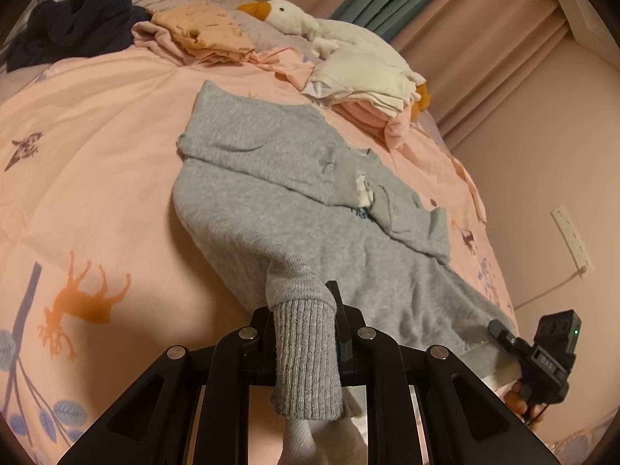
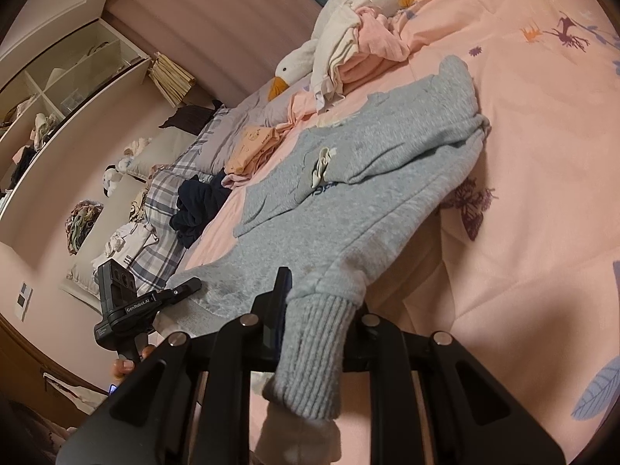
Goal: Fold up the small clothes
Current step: 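Lift the hem with both grippers and fold it toward the collar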
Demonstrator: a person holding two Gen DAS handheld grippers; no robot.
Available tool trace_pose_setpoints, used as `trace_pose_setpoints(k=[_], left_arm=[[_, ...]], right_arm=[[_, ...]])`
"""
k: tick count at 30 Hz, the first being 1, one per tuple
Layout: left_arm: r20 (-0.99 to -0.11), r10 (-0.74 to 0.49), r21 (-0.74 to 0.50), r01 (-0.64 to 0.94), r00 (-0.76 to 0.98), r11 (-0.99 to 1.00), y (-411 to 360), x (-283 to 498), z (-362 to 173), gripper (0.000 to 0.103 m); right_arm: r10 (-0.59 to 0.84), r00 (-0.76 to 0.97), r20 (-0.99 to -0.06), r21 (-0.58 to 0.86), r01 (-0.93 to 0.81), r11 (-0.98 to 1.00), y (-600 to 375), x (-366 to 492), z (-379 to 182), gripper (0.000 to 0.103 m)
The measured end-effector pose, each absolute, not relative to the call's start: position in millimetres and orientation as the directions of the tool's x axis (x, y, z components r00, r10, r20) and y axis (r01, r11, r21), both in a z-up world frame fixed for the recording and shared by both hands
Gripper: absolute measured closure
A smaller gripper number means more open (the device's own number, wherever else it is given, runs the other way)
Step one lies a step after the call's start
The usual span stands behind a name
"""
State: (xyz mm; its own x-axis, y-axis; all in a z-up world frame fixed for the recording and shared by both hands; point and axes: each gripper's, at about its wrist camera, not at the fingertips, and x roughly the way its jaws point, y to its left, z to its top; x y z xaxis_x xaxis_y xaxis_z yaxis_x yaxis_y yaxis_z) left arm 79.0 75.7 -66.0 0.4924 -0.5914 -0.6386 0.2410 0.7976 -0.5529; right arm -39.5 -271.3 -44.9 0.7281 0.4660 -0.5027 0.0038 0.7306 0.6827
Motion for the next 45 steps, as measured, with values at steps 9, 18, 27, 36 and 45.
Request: trace_pose_setpoints(k=[9,18,27,36,45], left_arm=[[-0.625,-0.597,-0.550,0.259,0.503,0.794,67.3,91.3,-58.6,0.087],[-0.636,-0.578,-0.529,0.257,0.511,0.809,61.4,108.9,-53.3,0.087],[-0.651,-0.561,-0.508,0.256,0.511,0.823,56.3,120.7,-54.4,0.087],[-0.654,-0.553,-0.495,0.261,0.516,0.829,51.7,132.9,-51.9,0.087],[-0.659,-0.543,-0.480,0.266,0.520,0.836,46.4,148.6,-50.2,0.087]], right_arm=[[0.455,0.748,-0.483,0.677,-0.010,0.736,-274.8,-31.6,-35.7,0.084],[0.438,0.764,-0.474,0.669,-0.011,0.743,-278.6,-20.9,-31.1,0.084],[0.429,0.771,-0.470,0.663,-0.012,0.748,-281.4,-8.1,-28.0,0.085],[0.418,0.782,-0.462,0.668,-0.004,0.744,-286.0,1.7,-25.5,0.085],[0.407,0.793,-0.453,0.683,0.015,0.730,-293.7,15.9,-25.5,0.085]])
